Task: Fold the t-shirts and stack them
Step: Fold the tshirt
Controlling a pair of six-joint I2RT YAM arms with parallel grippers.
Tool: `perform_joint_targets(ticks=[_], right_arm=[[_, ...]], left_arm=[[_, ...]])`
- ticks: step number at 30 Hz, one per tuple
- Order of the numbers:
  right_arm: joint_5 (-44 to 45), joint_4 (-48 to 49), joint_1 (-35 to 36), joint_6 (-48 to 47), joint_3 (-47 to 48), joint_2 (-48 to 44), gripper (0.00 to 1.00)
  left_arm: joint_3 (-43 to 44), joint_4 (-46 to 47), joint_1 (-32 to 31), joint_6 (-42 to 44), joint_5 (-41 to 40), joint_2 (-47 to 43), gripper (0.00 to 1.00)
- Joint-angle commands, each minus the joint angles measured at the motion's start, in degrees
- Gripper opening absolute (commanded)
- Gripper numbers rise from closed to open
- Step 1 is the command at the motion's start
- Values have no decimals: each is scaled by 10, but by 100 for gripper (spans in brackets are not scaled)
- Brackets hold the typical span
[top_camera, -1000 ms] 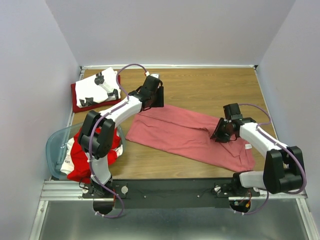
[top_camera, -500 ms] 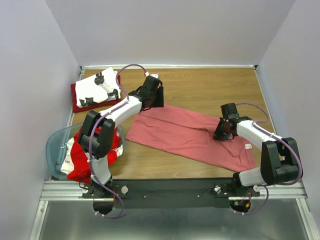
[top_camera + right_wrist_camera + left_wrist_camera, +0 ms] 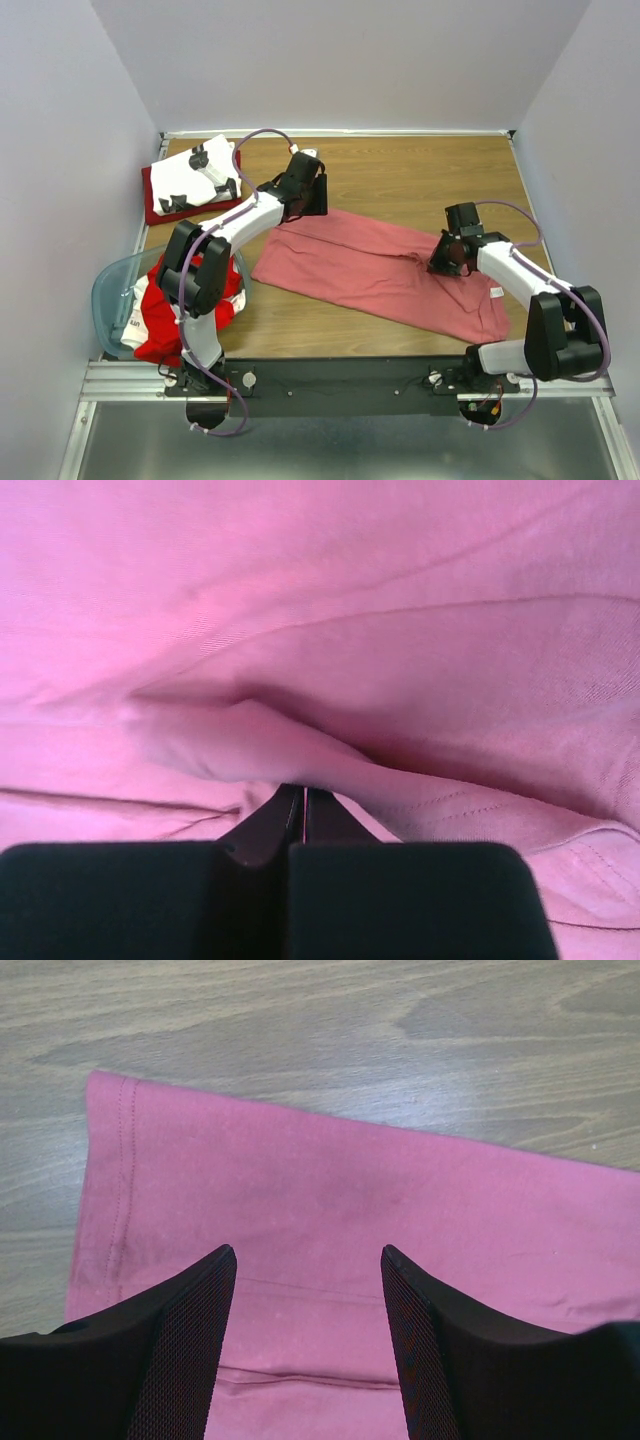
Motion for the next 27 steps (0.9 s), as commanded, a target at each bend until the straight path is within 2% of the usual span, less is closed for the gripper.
perform_joint_targets(ticks=[1, 19, 27], right_arm=[[-9, -23, 2, -2, 27, -20, 1], [-181, -136, 13, 0, 25, -57, 0], [-197, -140, 26, 14, 21, -57, 0]], left_arm=[[-6, -5, 0, 1, 14, 9, 68], [-4, -6, 0, 3, 19, 20, 68], [-17, -3, 0, 0, 20, 13, 68]])
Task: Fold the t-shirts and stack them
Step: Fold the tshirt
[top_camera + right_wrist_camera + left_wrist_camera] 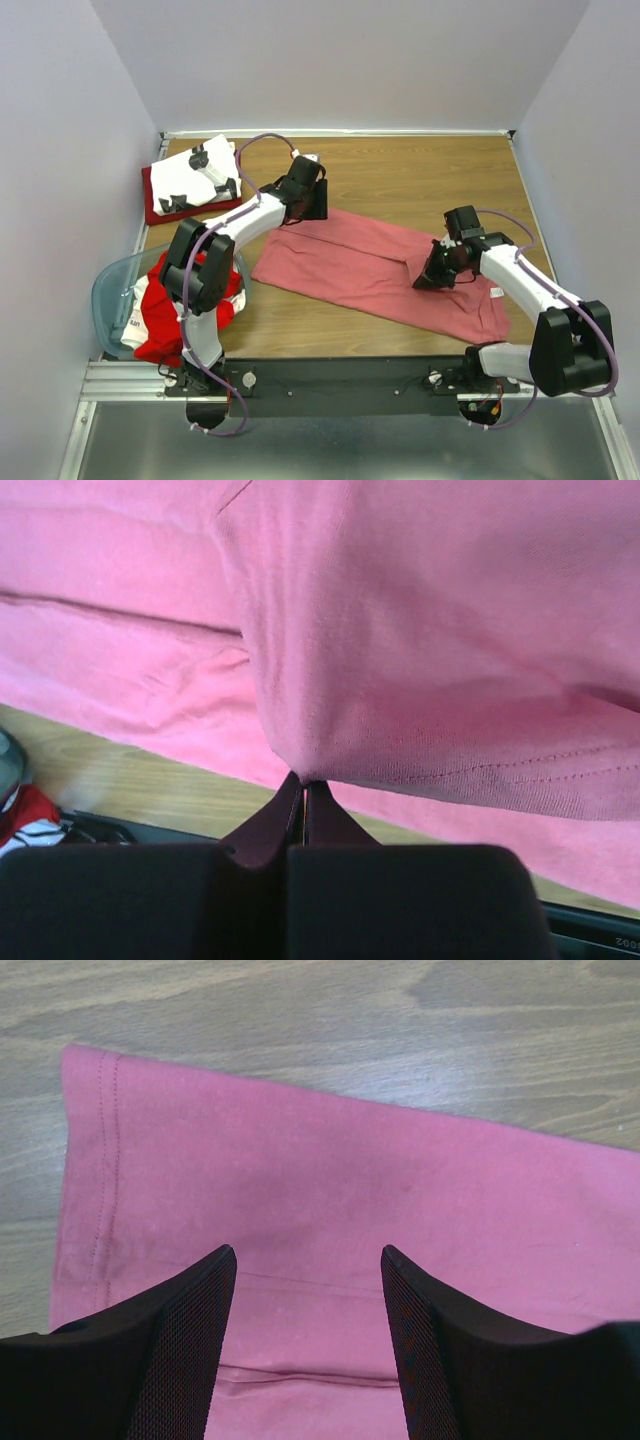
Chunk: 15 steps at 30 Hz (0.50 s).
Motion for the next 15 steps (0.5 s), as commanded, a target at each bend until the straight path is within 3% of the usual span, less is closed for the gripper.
perform_joint_targets(ticks=[1, 15], right_arm=[[-25, -20, 11, 14, 4, -8, 0], [-40, -20, 34, 51, -20, -24, 1]], left_arm=[[-14, 1, 0, -1, 8, -2, 68], [-40, 9, 0, -5, 10, -16, 68]])
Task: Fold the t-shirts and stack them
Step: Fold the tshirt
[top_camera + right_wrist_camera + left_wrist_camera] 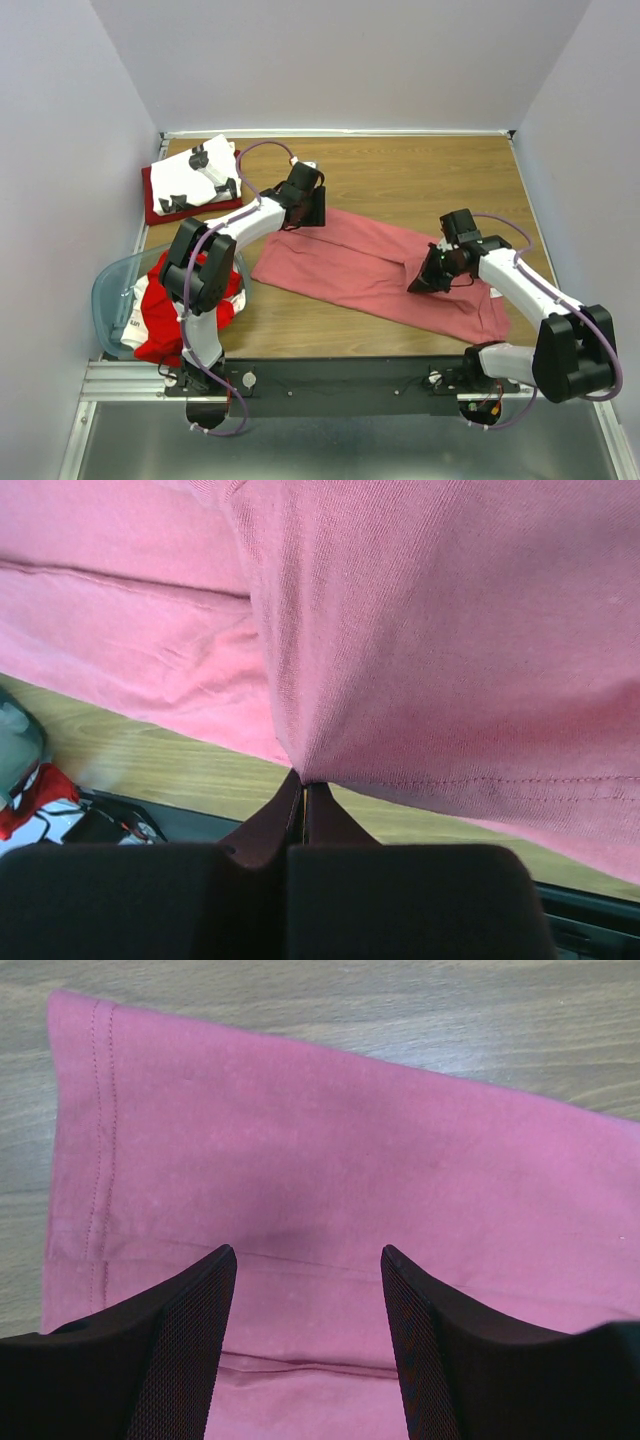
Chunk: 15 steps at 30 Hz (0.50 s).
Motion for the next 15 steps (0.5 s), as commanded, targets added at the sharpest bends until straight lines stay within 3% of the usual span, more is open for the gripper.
perform_joint_targets(ticks=[1, 4, 11, 15], right_arm=[[-22, -17, 11, 18, -13, -10, 1], [-31, -17, 18, 20, -15, -6, 4], [-34, -17, 28, 23, -4, -14, 31], [-6, -20, 28, 27, 13, -27, 39]], left_arm=[[-12, 7, 0, -3, 8, -16, 68], [-13, 7, 0, -3, 9, -16, 68], [-6, 9, 0, -2, 10, -13, 68], [5, 6, 0, -1, 8, -10, 68]])
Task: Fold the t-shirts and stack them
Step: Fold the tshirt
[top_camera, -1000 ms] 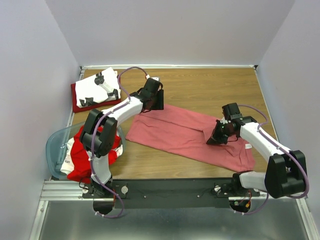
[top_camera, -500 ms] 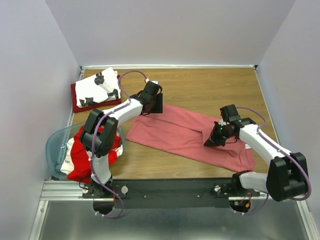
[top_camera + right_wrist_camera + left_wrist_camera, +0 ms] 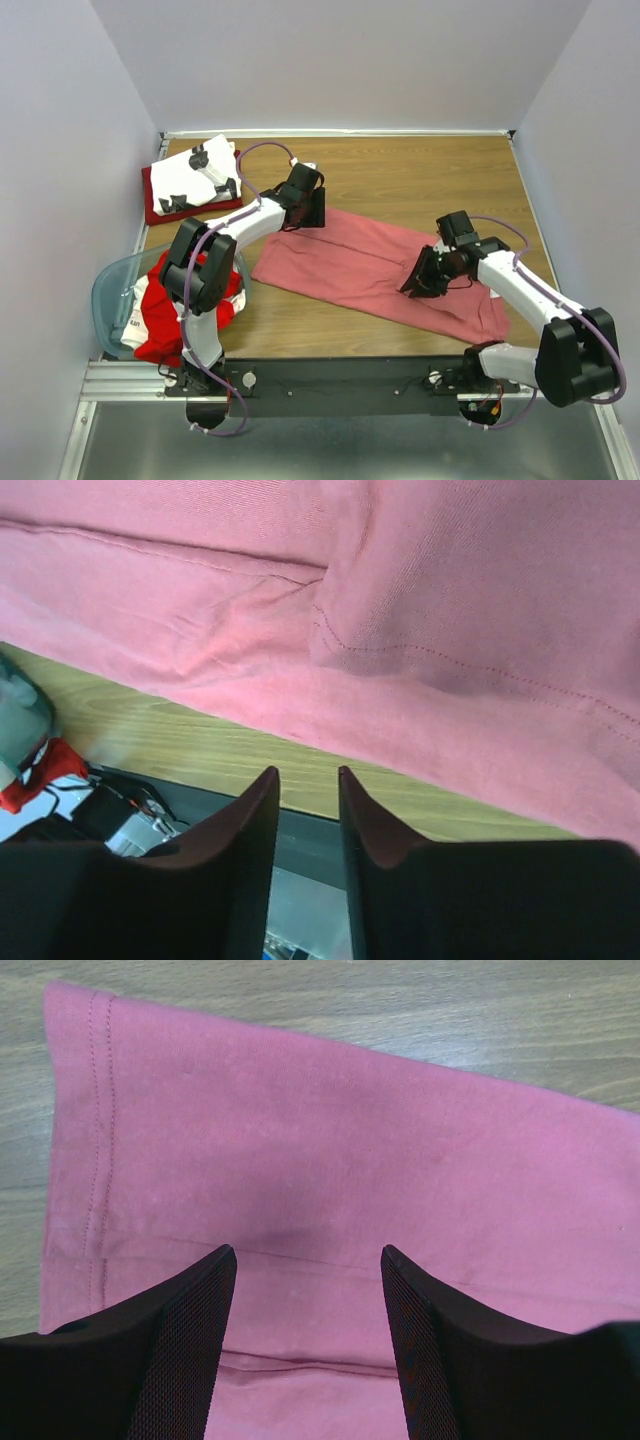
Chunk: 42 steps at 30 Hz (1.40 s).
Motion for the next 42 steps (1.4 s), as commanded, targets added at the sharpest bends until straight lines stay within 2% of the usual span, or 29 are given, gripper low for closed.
perform_joint_targets(ticks=[1, 6, 9, 12, 14, 15, 18, 22, 32, 42], right_arm=[[49, -18, 4, 20, 29, -30, 40], [161, -26, -5, 21, 63, -35, 45], [196, -27, -44, 6, 68, -21, 45], [219, -24, -132, -40, 73, -9, 45], [237, -17, -159, -62, 78, -2, 45], [241, -13, -199, -82, 78, 2, 45], [241, 11, -253, -105, 74, 23, 45], [241, 68, -291, -132, 56, 65, 44], [240, 108, -370, -168, 44, 159, 41], [248, 112, -388, -187, 155, 284, 41]], left_arm=[[16, 4, 0, 1, 9, -8, 68], [41, 8, -3, 9, 15, 6, 68], [59, 18, -4, 10, 40, 26, 68], [69, 37, -5, 11, 52, 39, 68], [77, 50, -6, 11, 81, 49, 68], [77, 54, -6, 11, 84, 53, 68], [74, 67, -6, 11, 91, 69, 68], [45, 86, -6, 10, 91, 83, 68], [-29, 109, -5, 9, 59, 77, 68], [-83, 92, -5, -10, 33, 40, 68]])
